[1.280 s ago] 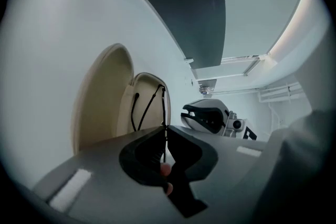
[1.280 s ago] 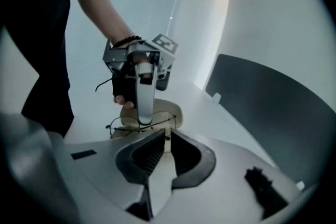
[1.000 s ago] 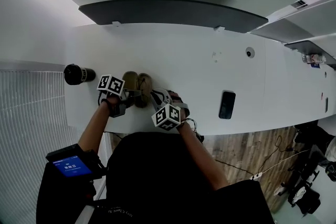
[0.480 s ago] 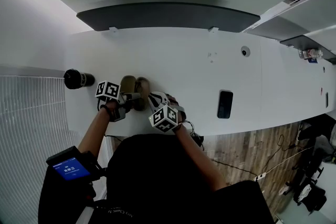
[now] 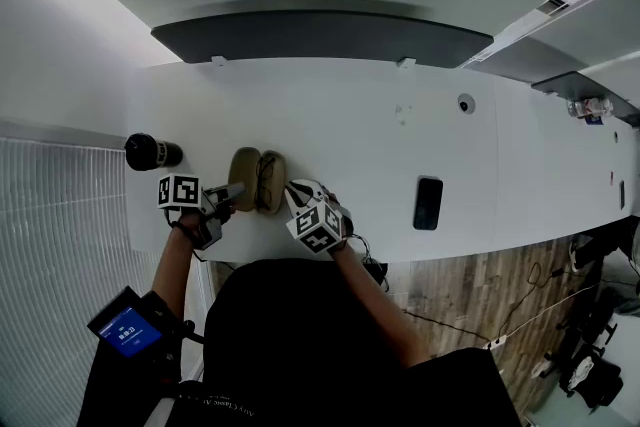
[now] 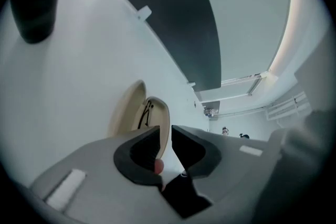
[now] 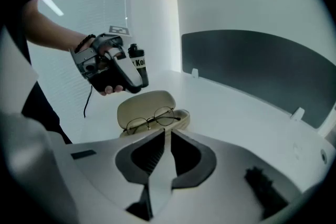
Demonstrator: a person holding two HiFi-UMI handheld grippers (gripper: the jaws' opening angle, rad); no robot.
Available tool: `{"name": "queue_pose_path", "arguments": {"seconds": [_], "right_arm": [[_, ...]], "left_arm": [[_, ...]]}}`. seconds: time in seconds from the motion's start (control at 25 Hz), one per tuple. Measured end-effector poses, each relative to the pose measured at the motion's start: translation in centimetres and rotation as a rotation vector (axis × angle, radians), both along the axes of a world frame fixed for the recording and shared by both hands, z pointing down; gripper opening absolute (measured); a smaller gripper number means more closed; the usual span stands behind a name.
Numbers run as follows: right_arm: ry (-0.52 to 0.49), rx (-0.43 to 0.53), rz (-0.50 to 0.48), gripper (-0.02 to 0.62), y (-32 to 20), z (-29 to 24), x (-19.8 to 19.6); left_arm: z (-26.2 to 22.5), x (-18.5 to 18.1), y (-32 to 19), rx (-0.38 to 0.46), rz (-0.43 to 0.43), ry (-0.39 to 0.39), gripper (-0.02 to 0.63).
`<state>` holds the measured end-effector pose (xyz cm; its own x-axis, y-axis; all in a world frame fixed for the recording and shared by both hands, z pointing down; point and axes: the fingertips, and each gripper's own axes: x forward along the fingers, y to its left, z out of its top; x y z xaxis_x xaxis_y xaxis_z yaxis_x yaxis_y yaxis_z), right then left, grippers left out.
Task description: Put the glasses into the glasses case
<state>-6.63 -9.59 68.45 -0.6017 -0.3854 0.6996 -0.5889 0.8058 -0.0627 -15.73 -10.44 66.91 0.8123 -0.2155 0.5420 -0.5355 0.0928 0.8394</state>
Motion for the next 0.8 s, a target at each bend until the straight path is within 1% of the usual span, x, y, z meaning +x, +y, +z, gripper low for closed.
{"name": "queue_pose_path", "arguments": {"seconds": [0.08, 0.12, 0.16, 0.2, 0.24, 0.32, 0.48, 0.6, 0.68, 0.8], "right_arm": [[-0.034, -0.036, 0.053, 0.04, -0.4, 0.2, 0.5], [-0.04, -0.047, 0.081, 0.04, -0.7, 0.4, 0.8], [-0.032, -0.05, 0.102, 0.04, -1.0, 0.6, 1.1], [-0.013, -0.047, 0.11, 0.04, -1.2, 0.9, 1.3], [0.01, -0.043, 0.107, 0.04, -1.3, 1.1, 1.5], [0.034, -0.046, 0.089, 0.04, -1.2, 1.3, 1.4], [0.015, -0.049, 0.085, 0.04, -0.9, 0.9, 1.0], [0.017, -0.027, 0.072, 0.04, -1.1, 0.7, 0.3], [0.029, -0.014, 0.061, 0.04, -1.2, 0.8, 0.0], [0.039, -0.024, 0.048, 0.04, -1.0, 1.4, -0.4]], "left_arm": [[-0.9, -2.1, -1.0, 0.066, -0.061, -0.018, 0.073], [-0.6, -3.2, -1.5, 0.081, -0.086, -0.036, 0.069], [0.1, -4.3, -1.8, 0.078, -0.107, -0.065, 0.065], [1.2, -5.3, -1.9, 0.065, -0.122, -0.101, 0.047], [2.2, -6.1, -1.9, 0.05, -0.132, -0.136, 0.01], [3.6, -7.0, -1.5, 0.032, -0.145, -0.177, 0.005], [5.2, -6.5, -0.5, 0.019, -0.198, -0.163, 0.005], [5.9, -6.1, -0.2, 0.039, -0.224, -0.158, 0.005], [6.0, -6.4, 0.0, 0.043, -0.259, -0.147, 0.004], [6.3, -6.6, 0.7, 0.017, -0.319, -0.092, 0.004]]}}
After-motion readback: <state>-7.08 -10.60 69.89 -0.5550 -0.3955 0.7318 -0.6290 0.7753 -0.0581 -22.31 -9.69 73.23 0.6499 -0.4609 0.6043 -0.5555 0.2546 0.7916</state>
